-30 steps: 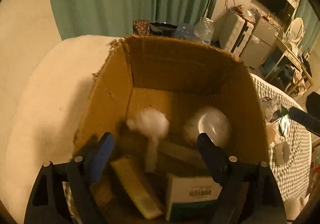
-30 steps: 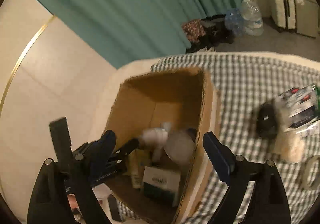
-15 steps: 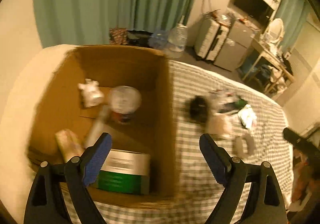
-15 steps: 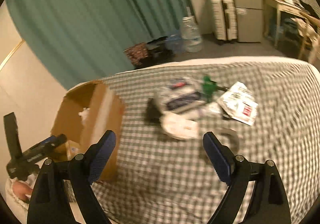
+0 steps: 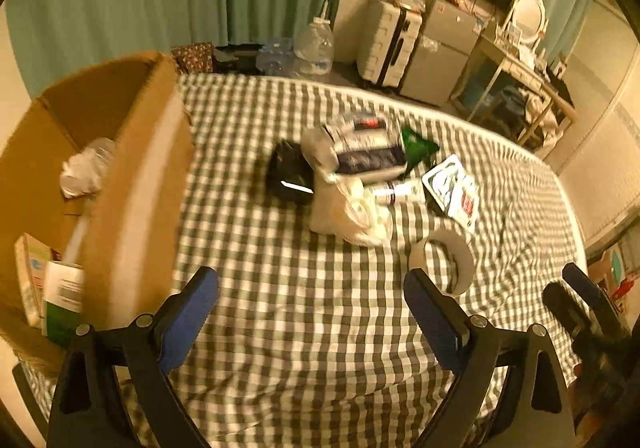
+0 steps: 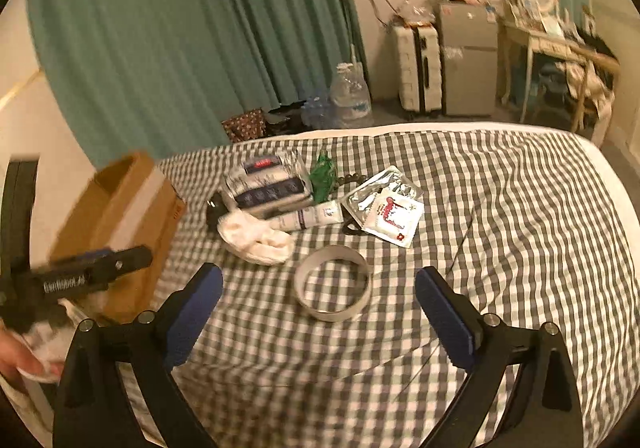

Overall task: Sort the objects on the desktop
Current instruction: 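Move both open tools back over the bed, then grasp the white lace cloth with the left tool while the right grasps the tape roll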

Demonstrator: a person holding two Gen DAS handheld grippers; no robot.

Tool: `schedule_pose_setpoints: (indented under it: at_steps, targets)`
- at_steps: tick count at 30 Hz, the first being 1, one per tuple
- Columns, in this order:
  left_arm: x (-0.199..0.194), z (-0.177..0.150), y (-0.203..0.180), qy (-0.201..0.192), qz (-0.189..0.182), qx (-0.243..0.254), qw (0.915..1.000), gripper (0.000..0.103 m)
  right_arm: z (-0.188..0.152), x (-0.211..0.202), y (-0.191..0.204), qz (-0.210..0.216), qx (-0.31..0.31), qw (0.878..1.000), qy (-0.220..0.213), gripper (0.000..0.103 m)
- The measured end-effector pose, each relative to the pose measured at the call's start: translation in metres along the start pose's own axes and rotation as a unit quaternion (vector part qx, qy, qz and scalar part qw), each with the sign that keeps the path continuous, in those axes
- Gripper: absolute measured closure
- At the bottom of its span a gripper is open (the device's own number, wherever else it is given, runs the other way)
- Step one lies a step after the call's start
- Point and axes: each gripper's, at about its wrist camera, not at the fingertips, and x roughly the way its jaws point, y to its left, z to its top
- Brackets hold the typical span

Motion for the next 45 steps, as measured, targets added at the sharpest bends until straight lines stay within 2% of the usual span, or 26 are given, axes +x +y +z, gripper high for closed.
schedule_pose_setpoints:
  at_steps: [2, 4, 7, 12, 14, 16, 17, 19, 21, 23, 24, 25, 26, 28, 29, 30, 32, 40, 45]
  targets:
    - [0.013, -0.004, -0.008, -0.002, 0.002, 0.009, 1.0000, 0.007, -0.011, 0.016, 0.001, -0.007, -0.015, 1.000, 0.009, 0.005]
    - [0.026, -0.006, -0.016, -0.005, 0.012, 0.022, 0.9997, 0.007, -0.013, 0.040, 0.001, -0.015, -0.004, 0.999, 0.052, 0.005]
    - [0.044, -0.004, -0.023, -0.002, 0.021, 0.039, 0.9990, 0.007, -0.017, 0.067, -0.001, -0.012, 0.005, 0.996, 0.084, 0.005]
    - [0.070, 0.006, -0.027, 0.000, 0.027, 0.056, 0.9981, 0.007, -0.025, 0.116, 0.005, -0.033, -0.035, 0.989, 0.139, 0.005]
    - [0.079, 0.010, -0.030, 0.002, 0.027, 0.064, 0.9976, 0.007, -0.026, 0.131, 0.009, -0.059, -0.066, 0.985, 0.145, 0.005]
    - [0.087, 0.015, -0.034, 0.003, 0.026, 0.072, 0.9971, 0.007, -0.025, 0.142, 0.010, -0.060, -0.077, 0.984, 0.149, 0.005]
    - [0.092, 0.017, -0.036, 0.004, 0.026, 0.076, 0.9967, 0.007, -0.024, 0.146, 0.009, -0.053, -0.070, 0.985, 0.152, 0.007]
    - [0.102, 0.020, -0.041, 0.007, 0.030, 0.083, 0.9960, 0.007, -0.022, 0.154, 0.000, -0.037, -0.041, 0.985, 0.162, 0.021]
    - [0.113, 0.024, -0.046, 0.012, 0.034, 0.085, 0.9957, 0.007, -0.019, 0.151, -0.011, -0.021, -0.009, 0.988, 0.154, 0.021]
    - [0.119, 0.027, -0.049, 0.013, 0.027, 0.085, 0.9959, 0.007, -0.014, 0.142, -0.023, -0.032, 0.007, 0.989, 0.142, 0.021]
    - [0.121, 0.027, -0.051, 0.010, 0.028, 0.086, 0.9959, 0.009, -0.013, 0.138, -0.029, -0.035, 0.013, 0.990, 0.139, 0.021]
    - [0.122, 0.027, -0.052, 0.005, 0.033, 0.088, 0.9955, 0.022, -0.012, 0.136, -0.038, -0.032, 0.025, 0.990, 0.136, 0.021]
    - [0.123, 0.027, -0.053, 0.000, 0.044, 0.092, 0.9948, 0.048, -0.013, 0.134, -0.047, -0.029, 0.043, 0.989, 0.136, 0.021]
    - [0.124, 0.028, -0.052, -0.001, 0.066, 0.092, 0.9936, 0.064, -0.015, 0.134, -0.064, -0.021, 0.081, 0.986, 0.143, 0.021]
    - [0.121, 0.029, -0.049, -0.005, 0.064, 0.084, 0.9944, 0.075, -0.017, 0.132, -0.070, -0.015, 0.098, 0.985, 0.143, 0.021]
    - [0.118, 0.030, -0.045, -0.007, 0.051, 0.072, 0.9960, 0.079, -0.017, 0.130, -0.075, -0.007, 0.110, 0.984, 0.141, 0.021]
    - [0.109, 0.032, -0.036, -0.006, 0.034, 0.057, 0.9978, 0.082, -0.015, 0.122, -0.077, -0.009, 0.117, 0.984, 0.131, 0.021]
    - [0.059, 0.032, -0.003, -0.021, -0.004, 0.037, 0.9991, 0.082, -0.019, 0.078, -0.065, -0.023, 0.084, 0.990, 0.111, 0.021]
    - [0.021, 0.032, 0.014, -0.042, -0.027, 0.031, 0.9983, 0.082, -0.015, 0.046, -0.050, -0.017, 0.082, 0.992, 0.093, 0.021]
